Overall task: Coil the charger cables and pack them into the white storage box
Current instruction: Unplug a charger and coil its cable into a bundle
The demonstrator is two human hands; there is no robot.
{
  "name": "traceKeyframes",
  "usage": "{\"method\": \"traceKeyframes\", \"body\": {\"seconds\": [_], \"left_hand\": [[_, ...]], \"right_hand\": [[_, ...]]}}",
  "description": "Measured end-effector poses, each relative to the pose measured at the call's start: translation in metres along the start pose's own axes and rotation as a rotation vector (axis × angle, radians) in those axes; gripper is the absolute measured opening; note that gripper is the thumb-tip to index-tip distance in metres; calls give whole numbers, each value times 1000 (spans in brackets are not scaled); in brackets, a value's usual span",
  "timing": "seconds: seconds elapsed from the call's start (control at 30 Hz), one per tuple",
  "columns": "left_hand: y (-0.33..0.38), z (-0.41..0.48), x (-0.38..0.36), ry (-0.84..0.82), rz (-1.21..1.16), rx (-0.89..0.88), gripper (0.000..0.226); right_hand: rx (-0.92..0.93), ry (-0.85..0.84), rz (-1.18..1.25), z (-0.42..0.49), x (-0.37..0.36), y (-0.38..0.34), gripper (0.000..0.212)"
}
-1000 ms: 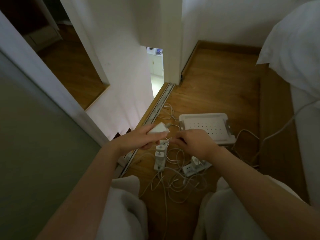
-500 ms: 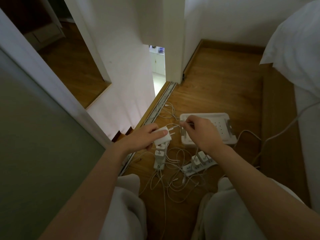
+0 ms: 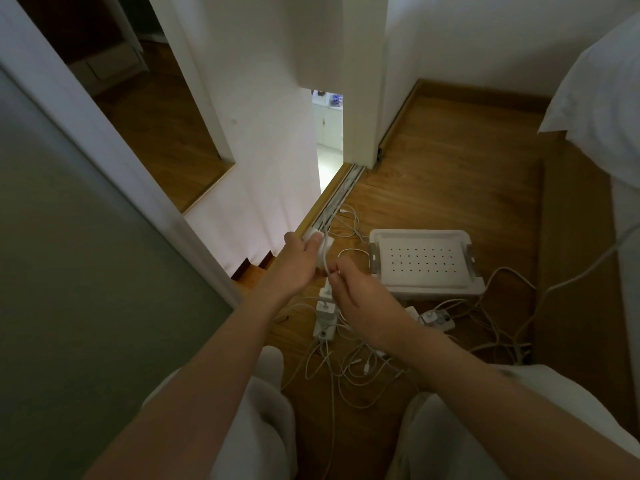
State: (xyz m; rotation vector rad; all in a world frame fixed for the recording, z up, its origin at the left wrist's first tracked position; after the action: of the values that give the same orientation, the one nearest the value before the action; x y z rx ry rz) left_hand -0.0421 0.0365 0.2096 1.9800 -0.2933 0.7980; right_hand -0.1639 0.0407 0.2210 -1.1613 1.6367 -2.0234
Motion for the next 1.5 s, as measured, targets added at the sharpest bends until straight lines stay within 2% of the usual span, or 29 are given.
{"method": "traceKeyframes", "body": {"seconds": [0.13,0.23,0.3,0.37,0.53,0.67,0.83,0.97,1.03,1.13,1.23,1.33,1.43,1.5], "left_hand": [[-2,3,-4,21,-169,106,50],[8,-2,-6,11,-718,155,40],[17,-9,-4,-67,-1076,133,33],[21,-13,-2,-167,-1197,74,34],[22,-20,9,-220,-970,-21,40],[23,-22,15,-328,-810,-103,40],[19,-24,21,-405,-655,-152,39],[10,-22,25,-438,-498,-135,41],[9,-23,28,-433,-433,-131,41],[10,-26,27,-367,-259,-145,36],[7,-22,20,-231,53,-247,26],[7,-18,13,-136,304,-354,30],[10,-14,15,-43,324,-373,20],[12,-11,17,8,342,-366,18]], "right_hand": [[39,-104,-64,-1,-17,2,19],[38,-194,-122,0,-22,5,18],[17,-248,-142,3,-23,9,17],[-1,-263,-159,7,-20,18,18],[-128,-279,-240,16,-2,47,34],[-65,-188,-208,27,16,48,36],[-168,-269,-222,28,26,64,33],[-211,-178,-62,28,39,53,34],[-195,-112,-122,28,51,43,37],[-138,-41,-520,29,67,29,50],[-88,-34,-695,30,67,21,46],[-83,93,-643,24,68,19,36],[-124,274,-473,14,70,15,37],[-142,322,-372,11,68,12,40]]}}
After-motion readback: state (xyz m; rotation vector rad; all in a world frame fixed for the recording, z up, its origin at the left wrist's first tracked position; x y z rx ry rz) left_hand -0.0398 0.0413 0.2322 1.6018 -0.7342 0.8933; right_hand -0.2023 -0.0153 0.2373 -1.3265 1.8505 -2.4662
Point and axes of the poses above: each hand's wrist, its own z-axis towards the middle knuckle, its own x-axis out of the back of the hand, y = z × x, the point moved 6 cm from there along z, towards the middle knuckle, and after that the axes turned 11 degrees about z, right-handed, at the moved point
